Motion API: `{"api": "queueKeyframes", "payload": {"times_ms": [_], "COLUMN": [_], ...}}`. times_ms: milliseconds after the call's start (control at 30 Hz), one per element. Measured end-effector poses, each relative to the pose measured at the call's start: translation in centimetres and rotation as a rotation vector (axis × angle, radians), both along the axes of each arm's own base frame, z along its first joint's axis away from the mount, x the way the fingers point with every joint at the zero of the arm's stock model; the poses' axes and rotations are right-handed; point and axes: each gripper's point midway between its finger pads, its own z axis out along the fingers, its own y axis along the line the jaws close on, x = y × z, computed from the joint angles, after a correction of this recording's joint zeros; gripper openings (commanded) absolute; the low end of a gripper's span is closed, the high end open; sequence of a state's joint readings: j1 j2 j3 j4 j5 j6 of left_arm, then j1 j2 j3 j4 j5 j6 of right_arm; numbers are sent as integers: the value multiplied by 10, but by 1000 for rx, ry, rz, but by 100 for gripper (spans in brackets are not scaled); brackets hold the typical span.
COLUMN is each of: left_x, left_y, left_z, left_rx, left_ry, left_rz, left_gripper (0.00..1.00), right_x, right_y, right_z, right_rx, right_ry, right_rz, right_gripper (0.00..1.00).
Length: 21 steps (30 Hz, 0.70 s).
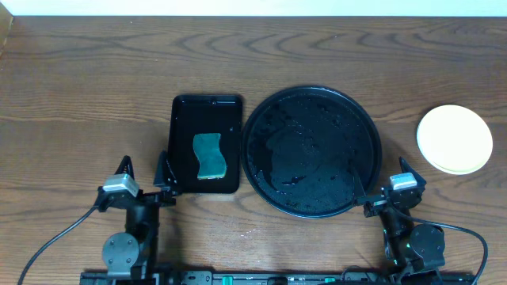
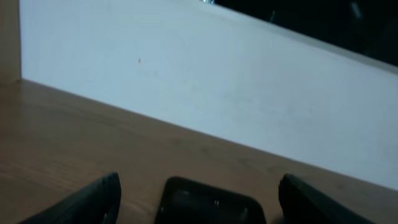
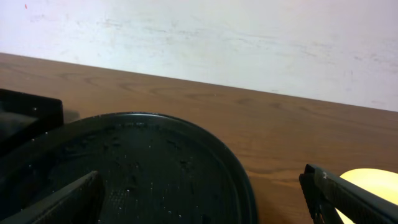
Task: Clean dirty plates on tray and stack at the side
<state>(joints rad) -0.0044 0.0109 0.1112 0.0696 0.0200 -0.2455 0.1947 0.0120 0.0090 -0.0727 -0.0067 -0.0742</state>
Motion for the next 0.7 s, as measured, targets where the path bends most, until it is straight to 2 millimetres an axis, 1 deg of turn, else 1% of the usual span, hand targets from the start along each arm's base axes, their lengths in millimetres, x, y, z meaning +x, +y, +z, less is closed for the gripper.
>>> {"api": "queueKeyframes", "payload": {"times_ms": [67, 133, 167, 333, 467, 533, 700], "left_x": [4, 8, 8, 8, 8, 8, 7], "left_y": [0, 0, 0, 0, 0, 0, -1], "left_z": [-12, -34, -39, -43, -57, -67, -70], "left_rx": [0, 1, 1, 4, 5, 8, 8], "left_ry": [-6, 41, 57, 73, 128, 170, 188], "left_rz": [0, 0, 0, 1, 1, -2, -7], "left_gripper": [82, 82, 82, 82, 82, 82, 82], "right_x": [0, 0, 0, 0, 0, 0, 0], "right_y": [0, 0, 0, 0, 0, 0, 0], "right_z": [0, 0, 0, 0, 0, 0, 0], "right_rx": [0, 0, 0, 0, 0, 0, 0], "right_ry": [0, 0, 0, 0, 0, 0, 0], "right_rz": [0, 0, 0, 0, 0, 0, 0], "right_gripper": [99, 99, 99, 99, 99, 99, 99]}}
